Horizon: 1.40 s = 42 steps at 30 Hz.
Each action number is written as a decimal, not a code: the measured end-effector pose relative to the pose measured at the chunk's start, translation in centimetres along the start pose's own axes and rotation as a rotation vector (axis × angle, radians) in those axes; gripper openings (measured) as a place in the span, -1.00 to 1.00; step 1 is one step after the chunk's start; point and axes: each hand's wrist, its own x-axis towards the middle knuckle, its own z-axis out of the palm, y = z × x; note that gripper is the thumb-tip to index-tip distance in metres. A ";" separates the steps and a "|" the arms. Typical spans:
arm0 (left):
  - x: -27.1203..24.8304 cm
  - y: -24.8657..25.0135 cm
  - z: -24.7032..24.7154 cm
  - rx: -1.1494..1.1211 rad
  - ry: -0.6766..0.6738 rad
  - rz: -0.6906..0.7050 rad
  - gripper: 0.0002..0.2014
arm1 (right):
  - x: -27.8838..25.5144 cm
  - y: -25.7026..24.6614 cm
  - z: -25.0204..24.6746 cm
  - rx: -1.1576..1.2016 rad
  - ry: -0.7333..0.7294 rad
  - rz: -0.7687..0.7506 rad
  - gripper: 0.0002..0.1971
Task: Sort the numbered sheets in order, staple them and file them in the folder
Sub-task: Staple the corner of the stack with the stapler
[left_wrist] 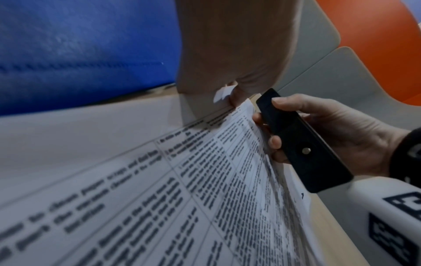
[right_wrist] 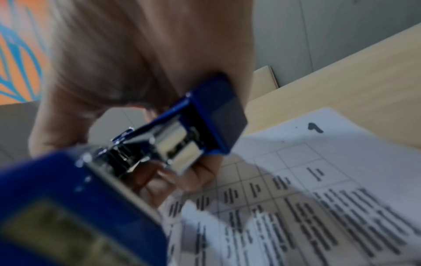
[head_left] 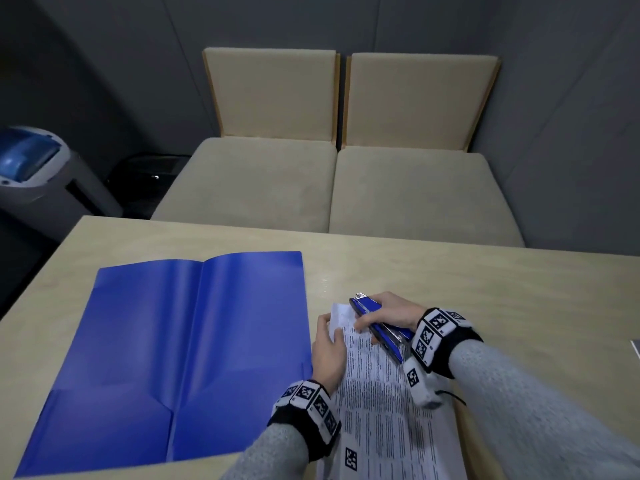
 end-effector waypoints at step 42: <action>0.9 1.2 0.8 -0.029 0.316 0.236 -0.90 | 3.2 -4.7 2.1 -0.100 0.419 0.083 -0.55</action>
